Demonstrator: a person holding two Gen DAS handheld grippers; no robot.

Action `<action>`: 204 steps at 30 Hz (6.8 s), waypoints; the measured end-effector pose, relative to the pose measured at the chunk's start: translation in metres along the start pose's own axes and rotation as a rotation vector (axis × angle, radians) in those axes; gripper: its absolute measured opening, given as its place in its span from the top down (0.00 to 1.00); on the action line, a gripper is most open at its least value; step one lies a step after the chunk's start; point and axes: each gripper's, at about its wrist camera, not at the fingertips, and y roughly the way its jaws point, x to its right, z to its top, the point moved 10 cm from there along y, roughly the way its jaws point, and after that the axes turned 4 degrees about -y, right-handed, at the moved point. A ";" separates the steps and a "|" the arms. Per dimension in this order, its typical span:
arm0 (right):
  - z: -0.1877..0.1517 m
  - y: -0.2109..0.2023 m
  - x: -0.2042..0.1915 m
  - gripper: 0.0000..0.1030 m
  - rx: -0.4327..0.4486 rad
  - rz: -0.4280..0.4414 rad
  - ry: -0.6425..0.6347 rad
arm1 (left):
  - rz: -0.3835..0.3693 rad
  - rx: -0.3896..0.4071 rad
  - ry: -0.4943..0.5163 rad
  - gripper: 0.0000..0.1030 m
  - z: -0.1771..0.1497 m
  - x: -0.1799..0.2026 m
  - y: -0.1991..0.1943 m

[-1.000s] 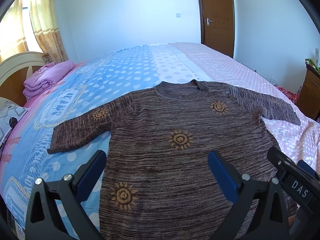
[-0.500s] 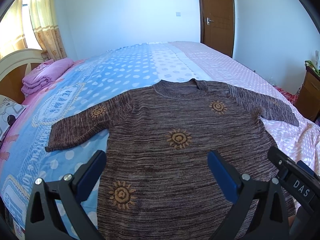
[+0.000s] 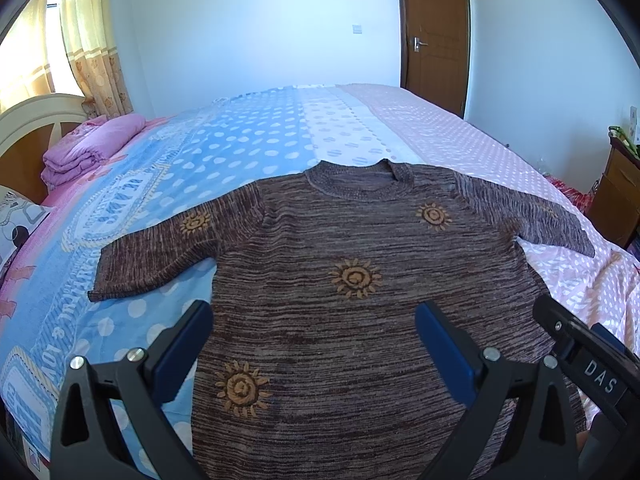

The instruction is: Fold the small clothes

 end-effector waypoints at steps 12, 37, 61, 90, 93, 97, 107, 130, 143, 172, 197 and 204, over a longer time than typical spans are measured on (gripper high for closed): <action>0.001 0.000 0.000 0.01 -0.002 0.000 -0.003 | -0.008 -0.004 -0.006 0.00 0.000 0.000 0.000; 0.096 -0.012 -0.038 0.01 0.007 0.155 0.043 | -0.058 0.013 -0.063 0.00 0.052 -0.021 0.017; 0.176 0.126 0.230 0.41 0.053 -0.301 0.134 | 0.015 0.029 -0.101 0.00 0.038 -0.055 0.146; 0.208 0.136 0.189 0.93 0.016 -0.177 0.049 | -0.037 -0.127 -0.164 0.00 0.014 -0.054 0.179; 0.227 0.115 0.132 0.93 0.071 -0.093 -0.022 | -0.046 -0.121 -0.172 0.00 0.014 -0.053 0.178; 0.233 0.096 0.040 0.93 0.106 0.036 -0.138 | -0.072 -0.107 -0.196 0.00 0.016 -0.054 0.176; 0.145 0.130 -0.161 0.93 -0.041 0.376 -0.333 | -0.140 -0.069 -0.270 0.00 0.019 -0.060 0.171; 0.080 0.166 -0.200 0.52 -0.194 0.643 -0.268 | -0.157 -0.055 -0.289 0.00 0.021 -0.060 0.170; 0.102 0.216 -0.059 0.62 -0.130 0.062 -0.432 | -0.143 -0.062 -0.276 0.00 0.021 -0.060 0.172; 0.062 0.156 0.007 1.00 -0.148 0.160 -0.348 | -0.132 -0.066 -0.261 0.00 0.019 -0.063 0.176; 0.159 0.232 -0.029 0.93 -0.072 0.069 -0.419 | -0.132 -0.067 -0.256 0.00 0.019 -0.063 0.177; 0.174 0.249 0.018 0.95 -0.062 0.036 -0.233 | -0.131 -0.067 -0.256 0.00 0.019 -0.063 0.177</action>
